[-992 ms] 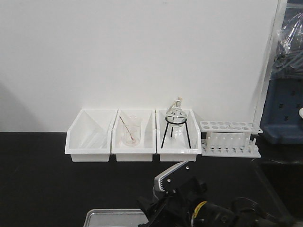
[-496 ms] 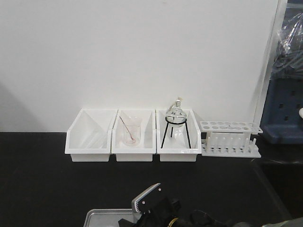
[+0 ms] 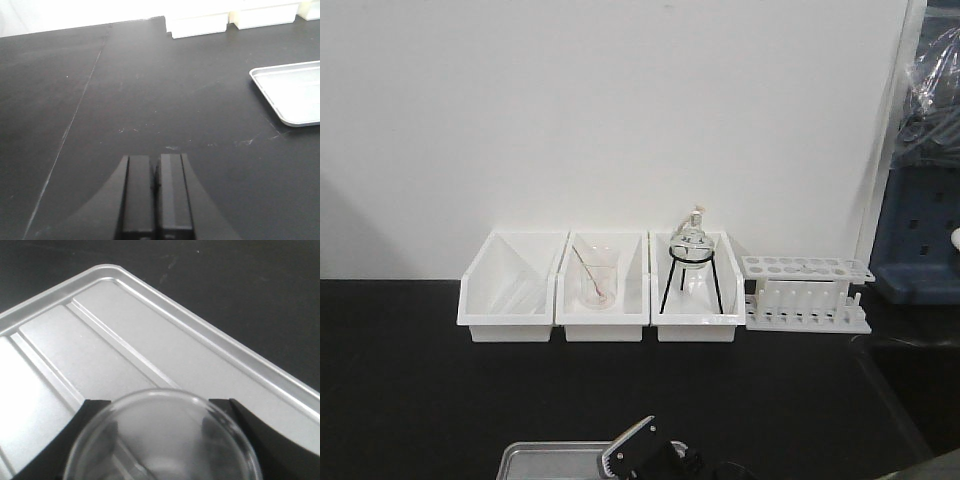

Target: Move beaker to silver tray on left bench

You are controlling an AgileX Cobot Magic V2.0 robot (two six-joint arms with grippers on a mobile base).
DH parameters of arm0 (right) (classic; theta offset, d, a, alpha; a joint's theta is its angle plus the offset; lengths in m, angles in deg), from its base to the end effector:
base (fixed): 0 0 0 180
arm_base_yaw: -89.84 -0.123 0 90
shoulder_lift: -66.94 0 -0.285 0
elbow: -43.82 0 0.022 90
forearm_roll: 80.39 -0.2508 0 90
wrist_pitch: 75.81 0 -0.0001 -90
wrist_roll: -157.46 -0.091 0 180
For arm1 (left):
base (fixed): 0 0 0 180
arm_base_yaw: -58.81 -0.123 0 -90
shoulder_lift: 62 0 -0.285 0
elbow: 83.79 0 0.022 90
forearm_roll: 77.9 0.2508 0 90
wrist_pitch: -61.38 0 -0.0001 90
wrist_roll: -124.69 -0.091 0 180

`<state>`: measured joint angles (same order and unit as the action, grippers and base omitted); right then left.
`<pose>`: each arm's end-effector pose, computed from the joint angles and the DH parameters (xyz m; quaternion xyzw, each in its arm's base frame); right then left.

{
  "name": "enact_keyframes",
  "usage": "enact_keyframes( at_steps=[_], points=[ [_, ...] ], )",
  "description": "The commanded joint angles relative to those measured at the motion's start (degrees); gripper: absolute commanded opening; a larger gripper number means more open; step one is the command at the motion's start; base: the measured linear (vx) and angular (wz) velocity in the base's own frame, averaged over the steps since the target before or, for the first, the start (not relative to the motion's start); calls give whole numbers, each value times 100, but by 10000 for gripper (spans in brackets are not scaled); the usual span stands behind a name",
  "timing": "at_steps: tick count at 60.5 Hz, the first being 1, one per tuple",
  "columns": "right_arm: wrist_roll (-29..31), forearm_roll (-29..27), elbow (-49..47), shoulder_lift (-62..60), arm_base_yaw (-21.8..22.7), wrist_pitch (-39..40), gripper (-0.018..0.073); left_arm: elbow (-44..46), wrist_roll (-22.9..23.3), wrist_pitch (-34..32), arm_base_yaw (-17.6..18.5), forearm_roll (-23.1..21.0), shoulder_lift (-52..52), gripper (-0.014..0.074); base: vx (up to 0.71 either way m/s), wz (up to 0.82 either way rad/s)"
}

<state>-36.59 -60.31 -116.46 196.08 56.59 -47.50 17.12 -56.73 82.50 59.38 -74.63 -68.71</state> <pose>0.3302 0.2342 0.0931 -0.3144 0.8141 0.1919 0.4490 0.0525 0.0014 0.1701 0.0292 0.8027 0.0285 0.5949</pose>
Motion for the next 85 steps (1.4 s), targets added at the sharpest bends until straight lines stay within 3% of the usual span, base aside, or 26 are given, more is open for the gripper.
enact_keyframes(
  at_steps=[1,19,29,46,62,85],
  points=[
    [31,-7,-151,-328,15,400,158,-113,10,-467,31,-17,47,1,0,0],
    [25,-7,-151,-328,15,405,522,-113,10,-467,31,-17,47,1,0,0],
    [25,-12,-151,-328,15,405,627,-113,10,-467,31,-17,47,1,0,0],
    [25,-12,-151,-710,21,441,596,-113,10,-467,31,-17,47,1,0,0],
    [-177,-12,-32,-1867,21,313,561,-113,10,-467,31,-17,47,1,0,0],
    [-170,-12,1375,-4894,21,-1249,433,-113,10,-467,31,-17,47,1,0,0]
  ],
)
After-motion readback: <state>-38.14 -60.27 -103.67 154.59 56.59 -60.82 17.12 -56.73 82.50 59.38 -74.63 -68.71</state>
